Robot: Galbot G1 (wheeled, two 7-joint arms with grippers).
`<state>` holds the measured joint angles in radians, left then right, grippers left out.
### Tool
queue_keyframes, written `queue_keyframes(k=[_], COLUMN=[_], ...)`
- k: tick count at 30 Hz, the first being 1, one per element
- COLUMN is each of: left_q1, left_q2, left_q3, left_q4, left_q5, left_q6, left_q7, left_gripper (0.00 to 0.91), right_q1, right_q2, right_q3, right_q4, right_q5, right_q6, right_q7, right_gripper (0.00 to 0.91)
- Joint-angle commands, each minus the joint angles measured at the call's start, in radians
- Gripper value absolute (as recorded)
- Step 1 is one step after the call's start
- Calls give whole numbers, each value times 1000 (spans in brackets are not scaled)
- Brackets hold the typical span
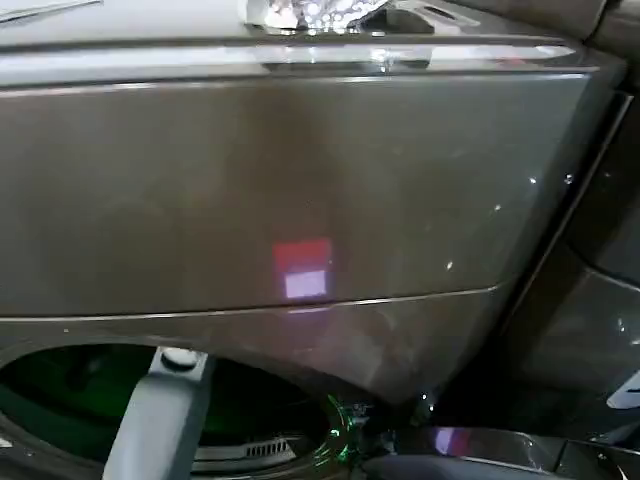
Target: Grasp the clothes from the dryer.
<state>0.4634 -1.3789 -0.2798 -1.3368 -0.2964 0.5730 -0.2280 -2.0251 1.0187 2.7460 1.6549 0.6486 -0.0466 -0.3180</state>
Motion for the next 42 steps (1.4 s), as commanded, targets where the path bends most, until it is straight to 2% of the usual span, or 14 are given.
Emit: queue_keyframes(k=[1,9,12,20,24,33,42], left_q1=[-135,-169,-185,-262,-285,-405,-475], left_q2=[-5,11,33,31,36,61,49], left_q3=[35,76,103,142,187,370,507], left_q4=[171,254,269,372,402,507,650], left_q5=[-29,-46,-59,-77,-38,155,333], left_q6=[27,56,131,166,211,203,109], left_q7=[0,26,66,104,199,519,737], left_gripper=[907,907,907,907,907,907,907], right_q1=[3,12,12,14,13,14,18], right_q2=[-2,-1,-2,-1,1,2,2], right_q3=[-4,-14,-13,-16,-15,-18,-22], right_q4=[2,7,6,11,11,16,11], right_q5=[1,1,0,1,2,2,-2], right_q6=[0,0,1,1,1,2,4], right_q7=[0,-2,-3,-3,-4,-8,-11], right_gripper=[907,907,907,907,907,907,907])
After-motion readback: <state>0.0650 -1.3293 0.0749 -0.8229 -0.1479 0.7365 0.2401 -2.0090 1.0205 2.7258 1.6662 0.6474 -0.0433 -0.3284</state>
